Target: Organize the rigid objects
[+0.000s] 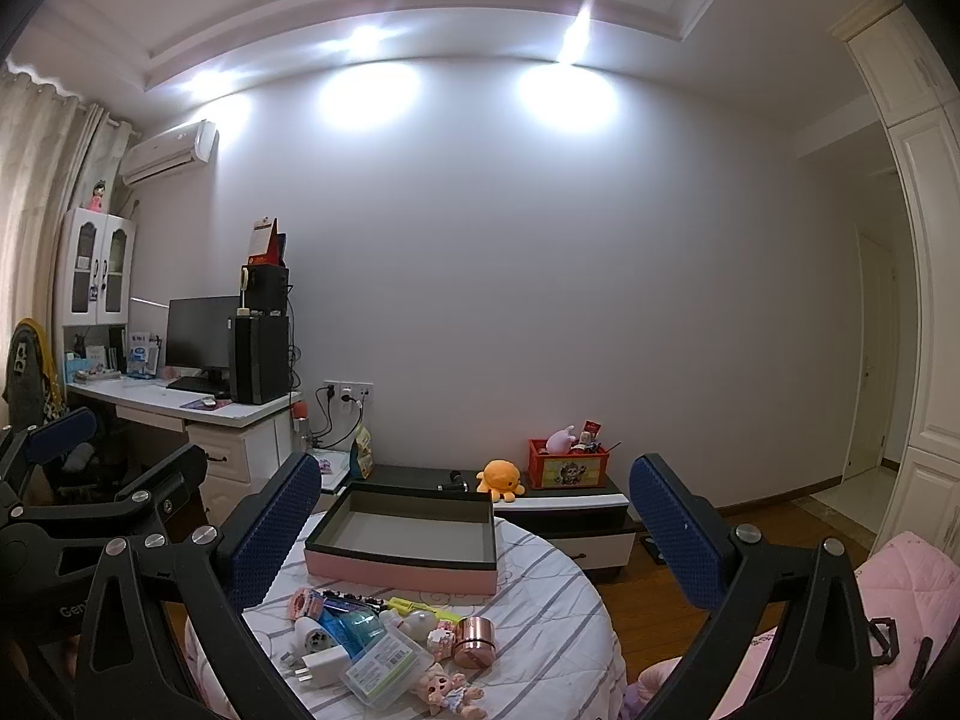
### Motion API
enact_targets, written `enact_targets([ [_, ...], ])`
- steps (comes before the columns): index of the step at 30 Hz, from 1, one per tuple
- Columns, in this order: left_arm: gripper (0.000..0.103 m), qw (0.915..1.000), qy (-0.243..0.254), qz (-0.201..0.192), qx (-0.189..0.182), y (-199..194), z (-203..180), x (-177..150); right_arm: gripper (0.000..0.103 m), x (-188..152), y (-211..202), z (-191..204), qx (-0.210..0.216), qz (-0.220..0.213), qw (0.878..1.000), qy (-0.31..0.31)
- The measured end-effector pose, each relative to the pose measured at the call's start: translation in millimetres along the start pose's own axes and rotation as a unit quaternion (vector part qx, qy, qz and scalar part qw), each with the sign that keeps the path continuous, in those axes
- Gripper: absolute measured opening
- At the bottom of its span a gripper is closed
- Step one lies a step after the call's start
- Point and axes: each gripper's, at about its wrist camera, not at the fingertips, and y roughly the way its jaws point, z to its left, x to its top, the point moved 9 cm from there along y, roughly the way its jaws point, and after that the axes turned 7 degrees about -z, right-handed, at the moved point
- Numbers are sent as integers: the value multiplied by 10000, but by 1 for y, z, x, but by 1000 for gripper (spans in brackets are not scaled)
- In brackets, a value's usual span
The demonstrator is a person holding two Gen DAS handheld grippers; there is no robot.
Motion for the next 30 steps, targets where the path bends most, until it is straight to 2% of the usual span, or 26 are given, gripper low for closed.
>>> enact_targets([
  [16, 103, 10000, -6, 13, 13, -1, 5, -1, 103, -4, 4, 4, 6, 80, 10000, -17],
  [23, 103, 9999, 19, 116, 19, 6, 9, -12, 103, -12, 14, 4, 39, 217, 9998, -16],
  [27, 103, 9995, 94, 312, -30, 20, 10, -33, 103, -31, 26, 3, 67, 446, 9990, -32],
  [30, 103, 9974, 130, 713, -12, 38, 18, -67, 103, -64, 43, 0, 29, 859, 9962, -105],
])
